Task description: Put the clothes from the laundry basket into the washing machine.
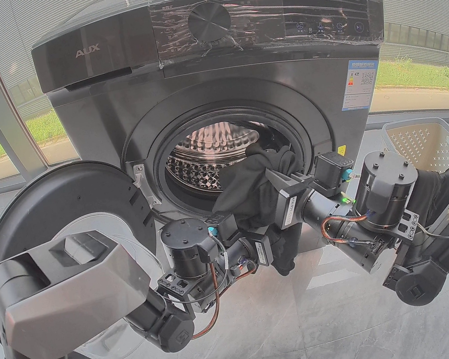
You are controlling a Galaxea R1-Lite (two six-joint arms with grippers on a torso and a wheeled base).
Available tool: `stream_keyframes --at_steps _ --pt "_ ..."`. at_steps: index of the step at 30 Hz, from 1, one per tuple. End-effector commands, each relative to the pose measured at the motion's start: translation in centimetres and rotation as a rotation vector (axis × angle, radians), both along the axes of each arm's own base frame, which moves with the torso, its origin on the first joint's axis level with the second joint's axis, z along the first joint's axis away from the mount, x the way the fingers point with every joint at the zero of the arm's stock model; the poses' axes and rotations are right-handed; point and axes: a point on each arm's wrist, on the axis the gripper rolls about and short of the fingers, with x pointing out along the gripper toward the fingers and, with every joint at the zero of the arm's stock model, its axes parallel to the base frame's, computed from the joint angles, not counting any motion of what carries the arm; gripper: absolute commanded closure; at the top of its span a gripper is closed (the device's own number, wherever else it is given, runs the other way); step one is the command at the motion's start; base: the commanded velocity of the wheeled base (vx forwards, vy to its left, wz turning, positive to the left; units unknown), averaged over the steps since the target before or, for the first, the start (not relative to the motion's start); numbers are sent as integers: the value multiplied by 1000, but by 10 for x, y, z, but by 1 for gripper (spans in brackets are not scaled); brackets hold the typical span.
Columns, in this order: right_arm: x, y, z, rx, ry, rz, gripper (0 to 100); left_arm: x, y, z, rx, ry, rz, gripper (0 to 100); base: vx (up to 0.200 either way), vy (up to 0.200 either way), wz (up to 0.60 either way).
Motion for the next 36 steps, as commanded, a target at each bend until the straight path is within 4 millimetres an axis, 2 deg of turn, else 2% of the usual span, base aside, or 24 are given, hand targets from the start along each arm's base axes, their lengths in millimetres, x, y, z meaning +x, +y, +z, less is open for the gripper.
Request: stream_keyframes --at_steps 1,6,7,12,16,22,31,36 --pt "0 -5 -6 -12 23 -10 100 -23 8 36 -35 -47 -33 100 0 0 0" --pt "-2 -6 -9 6 42 9 100 -49 10 45 -30 -43 -82 100 0 0 0" --pt "-2 -5 -9 10 42 11 0 -53 10 46 -30 -41 -94 100 0 0 0" --pt "0 -6 -14 46 92 9 0 -53 9 48 -47 -57 -96 100 0 0 0" --pt "6 -19 -28 36 147 -22 0 -47 11 55 -66 -76 -77 100 0 0 0" --pt "5 -28 -31 91 182 -34 0 -35 18 61 -86 -97 -27 100 0 0 0" --pt "6 -59 -57 27 273 -135 0 -28 25 64 -94 -104 30 100 0 0 0" --pt "1 -64 -69 -9 314 -151 0 -27 24 68 -104 -114 40 100 0 0 0"
